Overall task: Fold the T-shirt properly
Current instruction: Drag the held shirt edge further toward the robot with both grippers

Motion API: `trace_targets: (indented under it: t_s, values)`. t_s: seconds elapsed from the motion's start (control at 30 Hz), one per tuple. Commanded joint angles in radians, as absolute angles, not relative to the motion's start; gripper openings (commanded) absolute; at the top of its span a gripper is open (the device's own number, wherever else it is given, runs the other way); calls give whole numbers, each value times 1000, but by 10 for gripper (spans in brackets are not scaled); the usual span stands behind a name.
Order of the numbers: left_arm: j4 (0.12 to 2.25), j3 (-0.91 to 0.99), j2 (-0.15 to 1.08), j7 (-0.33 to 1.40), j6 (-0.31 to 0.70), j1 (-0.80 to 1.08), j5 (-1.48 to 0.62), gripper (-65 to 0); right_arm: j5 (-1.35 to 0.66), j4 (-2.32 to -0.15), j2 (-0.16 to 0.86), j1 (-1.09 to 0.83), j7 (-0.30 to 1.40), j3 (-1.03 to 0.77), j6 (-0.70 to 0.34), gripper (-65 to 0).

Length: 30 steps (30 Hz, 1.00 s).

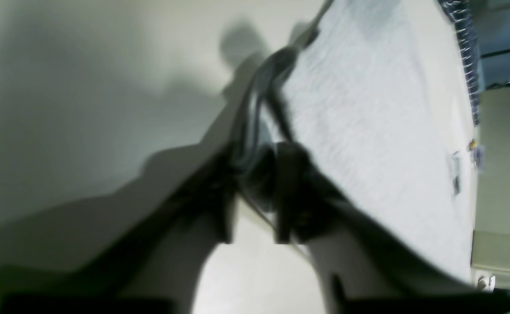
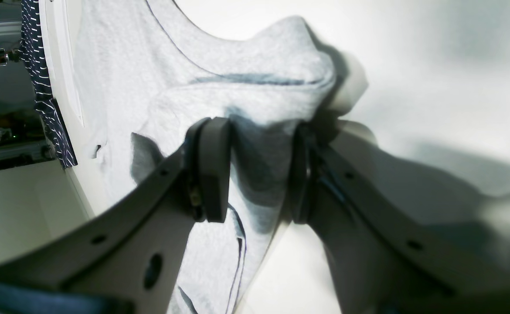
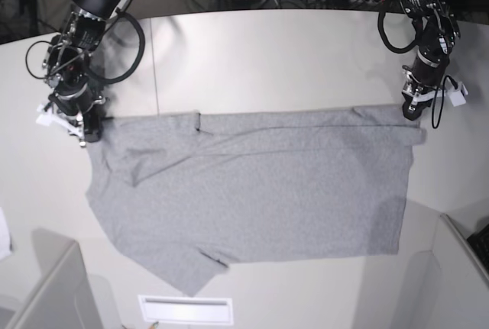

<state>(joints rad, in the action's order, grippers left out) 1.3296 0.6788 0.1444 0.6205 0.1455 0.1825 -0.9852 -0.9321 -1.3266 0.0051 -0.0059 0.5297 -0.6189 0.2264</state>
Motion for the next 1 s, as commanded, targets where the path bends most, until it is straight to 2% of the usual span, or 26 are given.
trace_targets:
  t_s: [0.0, 0.13, 0.2, 0.23, 0.37, 0.47, 0.6, 0.73, 0.9, 0.97]
  values:
    - [1339, 679, 154, 631, 137, 179, -984, -583, -898, -1325, 8, -7, 545, -618, 259, -443]
    - [1339, 679, 154, 631, 137, 179, -984, -650, -898, -1322, 8, -7, 545, -618, 259, -461]
    - [1339, 679, 156, 631, 137, 179, -984, -650, -898, -1322, 8, -7, 544, -618, 257, -567]
    - [1339, 679, 157, 631, 137, 179, -984, -650, -898, -1322, 8, -7, 544, -618, 246, -650]
    - [1346, 679, 159, 633, 137, 179, -987, -650, -898, -1326, 8, -5, 544, -619, 205, -650]
    - [1354, 684, 160, 704, 137, 177, -987, -650, -898, -1369, 8, -5, 549, -618, 245, -650]
    - [1434, 690, 160, 783, 134, 154, -984, -650, -900, -1463, 8, -4, 556, -616, 354, -650]
    - [1521, 691, 162, 840, 131, 107, -984, -650, -900, -1518, 21, 51, 645, -618, 441, -650]
    - [1541, 713, 194, 920, 125, -18, -987, -650, -909, -1521, 53, 147, 700, -621, 452, -650]
    - [1549, 765, 194, 964, 81, -67, -990, -650, -909, -1523, 56, 182, 702, -624, 452, -650]
